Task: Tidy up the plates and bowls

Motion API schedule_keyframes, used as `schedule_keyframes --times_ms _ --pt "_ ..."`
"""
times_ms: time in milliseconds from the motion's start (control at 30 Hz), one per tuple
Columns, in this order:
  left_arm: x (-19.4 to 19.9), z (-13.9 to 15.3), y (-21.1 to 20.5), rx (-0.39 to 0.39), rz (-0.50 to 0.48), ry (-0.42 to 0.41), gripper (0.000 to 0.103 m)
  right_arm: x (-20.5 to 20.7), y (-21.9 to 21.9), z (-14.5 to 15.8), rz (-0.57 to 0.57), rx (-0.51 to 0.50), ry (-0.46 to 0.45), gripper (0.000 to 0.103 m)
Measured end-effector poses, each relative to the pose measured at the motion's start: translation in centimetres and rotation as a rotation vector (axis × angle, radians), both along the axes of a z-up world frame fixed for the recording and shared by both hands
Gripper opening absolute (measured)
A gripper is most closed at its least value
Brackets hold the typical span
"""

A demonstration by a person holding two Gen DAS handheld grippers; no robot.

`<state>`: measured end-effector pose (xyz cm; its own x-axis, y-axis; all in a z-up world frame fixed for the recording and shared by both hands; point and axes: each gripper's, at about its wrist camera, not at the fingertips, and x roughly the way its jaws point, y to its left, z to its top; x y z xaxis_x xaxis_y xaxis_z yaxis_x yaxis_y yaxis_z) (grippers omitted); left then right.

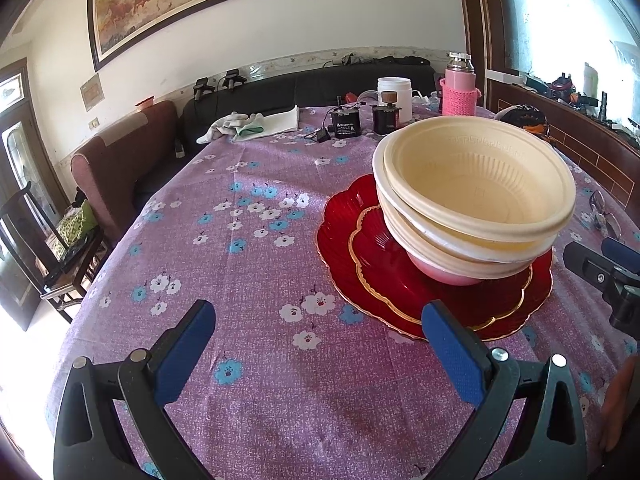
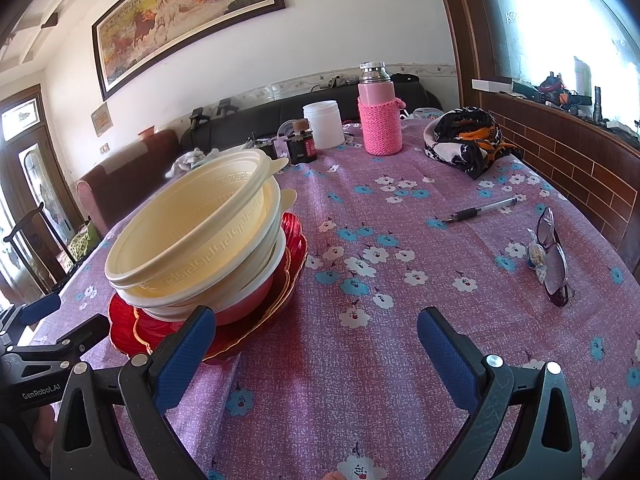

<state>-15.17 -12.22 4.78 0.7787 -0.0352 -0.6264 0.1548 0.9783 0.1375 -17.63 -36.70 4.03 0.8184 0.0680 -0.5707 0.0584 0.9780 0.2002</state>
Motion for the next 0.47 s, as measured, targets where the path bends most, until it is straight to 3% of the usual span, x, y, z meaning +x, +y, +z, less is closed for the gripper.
schedule_keyframes --times_ms 467 --pt "-0.16 0.20 0.71 0.013 0.035 -0.010 0.103 0.00 0.01 0.02 -0.001 0.000 0.000 0.102"
